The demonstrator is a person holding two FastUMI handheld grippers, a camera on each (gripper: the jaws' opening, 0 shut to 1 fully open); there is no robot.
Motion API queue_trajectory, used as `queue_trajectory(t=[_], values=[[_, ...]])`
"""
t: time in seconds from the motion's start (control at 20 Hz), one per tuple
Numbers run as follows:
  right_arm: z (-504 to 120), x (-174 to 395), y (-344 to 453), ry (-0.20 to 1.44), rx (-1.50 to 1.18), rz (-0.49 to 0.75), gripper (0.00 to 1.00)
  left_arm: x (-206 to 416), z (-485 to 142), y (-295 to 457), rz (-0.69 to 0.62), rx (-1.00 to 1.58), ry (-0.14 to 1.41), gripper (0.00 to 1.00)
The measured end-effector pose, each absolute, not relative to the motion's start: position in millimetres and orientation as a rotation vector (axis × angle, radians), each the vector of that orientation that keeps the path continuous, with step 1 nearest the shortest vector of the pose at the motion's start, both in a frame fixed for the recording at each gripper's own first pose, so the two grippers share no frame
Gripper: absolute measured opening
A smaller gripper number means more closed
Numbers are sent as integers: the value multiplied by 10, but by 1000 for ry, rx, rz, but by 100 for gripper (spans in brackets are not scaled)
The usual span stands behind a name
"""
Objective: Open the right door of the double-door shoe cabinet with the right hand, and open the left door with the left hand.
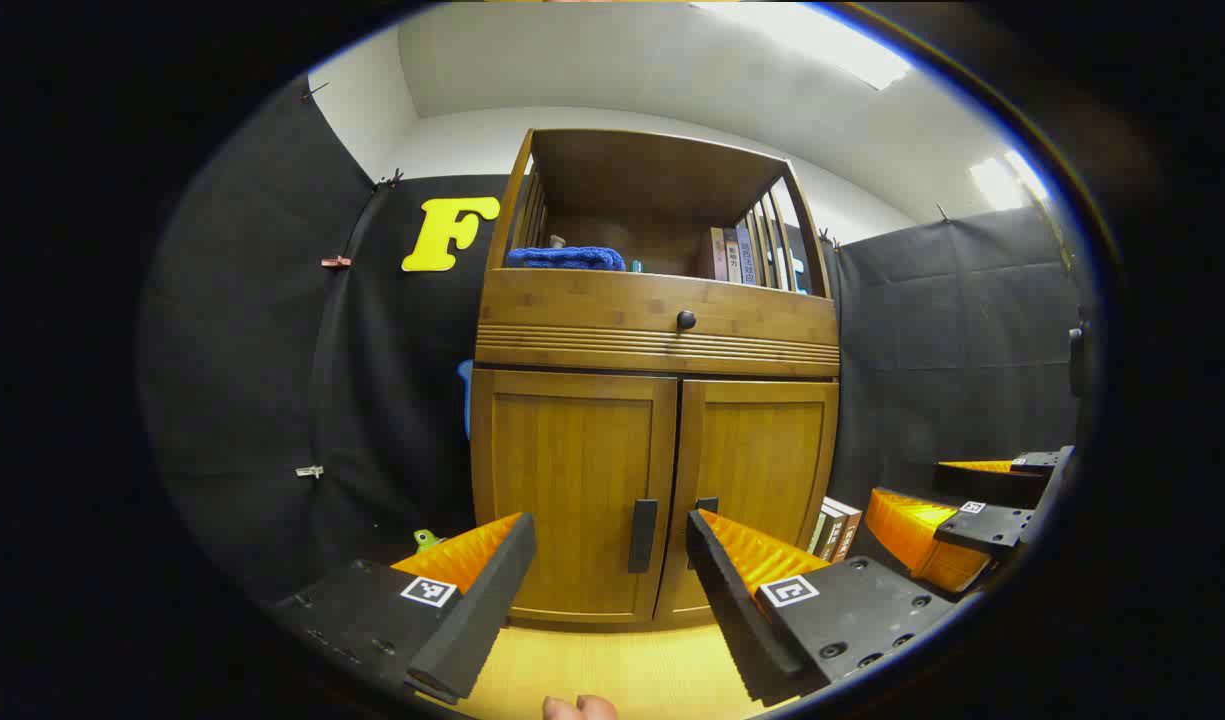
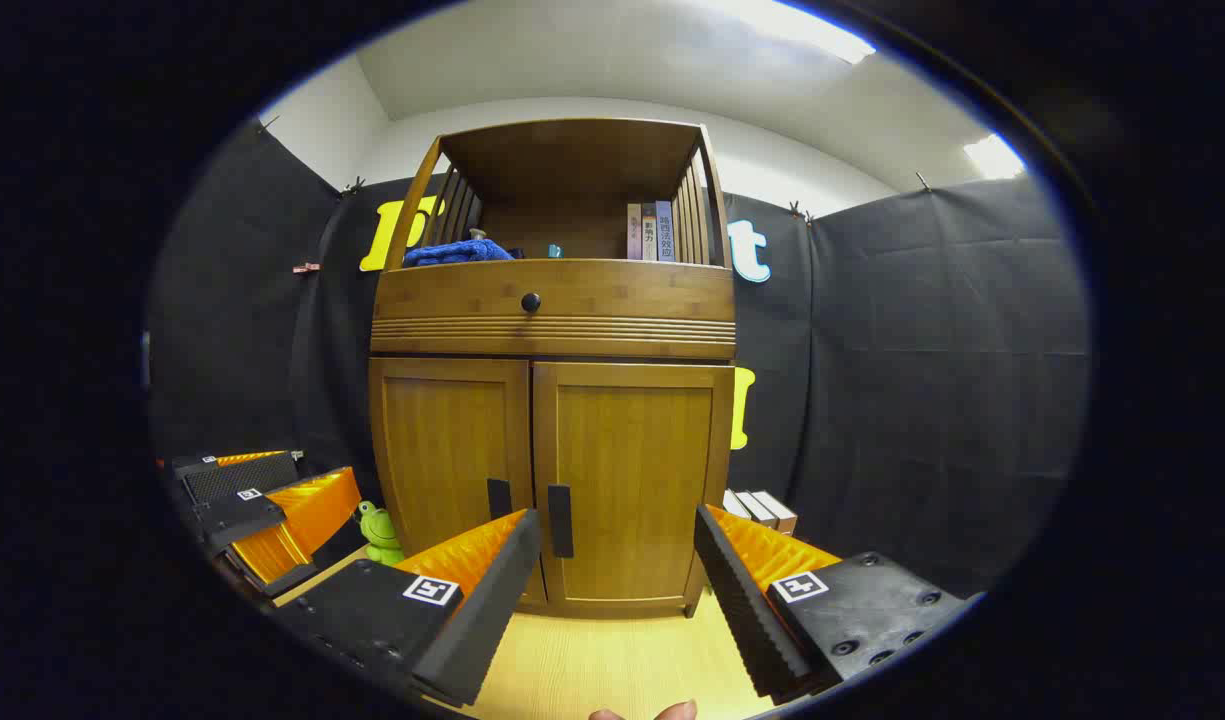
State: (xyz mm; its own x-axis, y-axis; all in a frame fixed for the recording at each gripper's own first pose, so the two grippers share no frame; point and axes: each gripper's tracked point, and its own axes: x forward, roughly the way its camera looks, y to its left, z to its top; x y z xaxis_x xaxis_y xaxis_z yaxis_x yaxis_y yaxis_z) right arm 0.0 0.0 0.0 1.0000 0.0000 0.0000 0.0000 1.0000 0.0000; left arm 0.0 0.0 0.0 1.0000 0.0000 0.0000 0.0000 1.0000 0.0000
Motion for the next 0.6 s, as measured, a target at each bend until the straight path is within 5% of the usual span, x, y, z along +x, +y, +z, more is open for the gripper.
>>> queue_trajectory(t=[0.6], values=[[-57, -69, 44, 13, 8, 20, 97, -27, -60, 86, 42, 21, 25, 94]])
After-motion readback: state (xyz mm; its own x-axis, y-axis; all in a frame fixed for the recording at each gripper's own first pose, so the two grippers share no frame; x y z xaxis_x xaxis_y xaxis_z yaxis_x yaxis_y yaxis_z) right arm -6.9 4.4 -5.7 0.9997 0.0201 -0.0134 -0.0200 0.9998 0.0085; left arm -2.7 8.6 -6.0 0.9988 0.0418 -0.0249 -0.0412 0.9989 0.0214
